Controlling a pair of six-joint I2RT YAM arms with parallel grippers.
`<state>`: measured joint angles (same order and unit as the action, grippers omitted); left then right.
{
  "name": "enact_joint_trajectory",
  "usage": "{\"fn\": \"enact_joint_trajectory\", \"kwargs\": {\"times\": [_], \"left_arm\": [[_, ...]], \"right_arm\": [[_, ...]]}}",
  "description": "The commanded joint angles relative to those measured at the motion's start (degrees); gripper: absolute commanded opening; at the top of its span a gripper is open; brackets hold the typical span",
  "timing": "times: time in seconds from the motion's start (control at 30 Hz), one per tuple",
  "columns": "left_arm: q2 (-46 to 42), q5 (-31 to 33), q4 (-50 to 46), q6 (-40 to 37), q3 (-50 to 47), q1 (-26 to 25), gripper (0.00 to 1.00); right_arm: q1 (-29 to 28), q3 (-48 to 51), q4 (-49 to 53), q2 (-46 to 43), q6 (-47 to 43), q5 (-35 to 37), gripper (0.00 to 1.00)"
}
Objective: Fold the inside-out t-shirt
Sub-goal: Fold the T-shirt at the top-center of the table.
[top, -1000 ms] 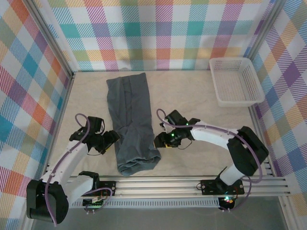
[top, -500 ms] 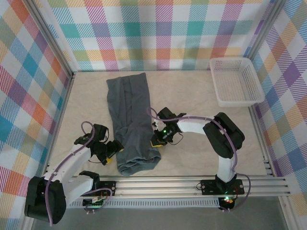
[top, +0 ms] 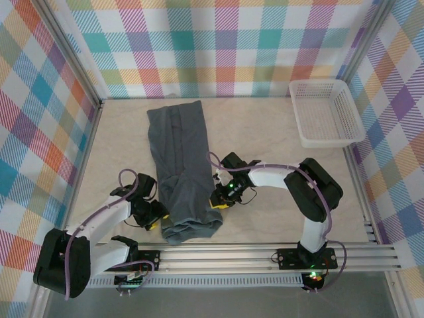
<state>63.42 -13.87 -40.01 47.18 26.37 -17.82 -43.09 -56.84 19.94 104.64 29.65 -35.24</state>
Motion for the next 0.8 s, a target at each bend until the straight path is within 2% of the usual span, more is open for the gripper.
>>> {"fn": "enact_joint_trajectory", "kwargs": {"times": [0.0, 0.27, 0.43, 0.67, 0.73, 0.77], "left_arm": [[1.3, -6.4, 11.9, 1.4, -3.2, -1.2, 0.38], [-9.4, -4.9, 5.2, 3.2, -3.4, -1.2, 0.40], [-9.1, -6.7, 7.9, 4.8, -5.5, -1.2, 0.44], [-9.0, -5.5, 7.6, 4.8, -6.2, -1.2, 0.44], [-8.7, -5.7, 8.4, 4.9, -6.4, -1.2, 0.34], [-8.5, -6.1, 8.8, 4.9, -6.6, -1.2, 0.24]], "right_arm": [[-0.1, -1.3, 0.2, 1.0, -0.1, -1.3, 0.20], [-0.1, -1.6, 0.5, 1.2, 0.0, -1.0, 0.24], [-0.1, -1.9, 0.8, 1.7, -0.1, -1.3, 0.25], [-0.1, -1.9, 1.1, 1.9, 0.2, -0.8, 0.26], [0.0, -1.9, 1.2, 1.9, 0.4, -0.2, 0.24], [0.1, -1.9, 1.3, 2.0, 0.5, 0.0, 0.22]]}}
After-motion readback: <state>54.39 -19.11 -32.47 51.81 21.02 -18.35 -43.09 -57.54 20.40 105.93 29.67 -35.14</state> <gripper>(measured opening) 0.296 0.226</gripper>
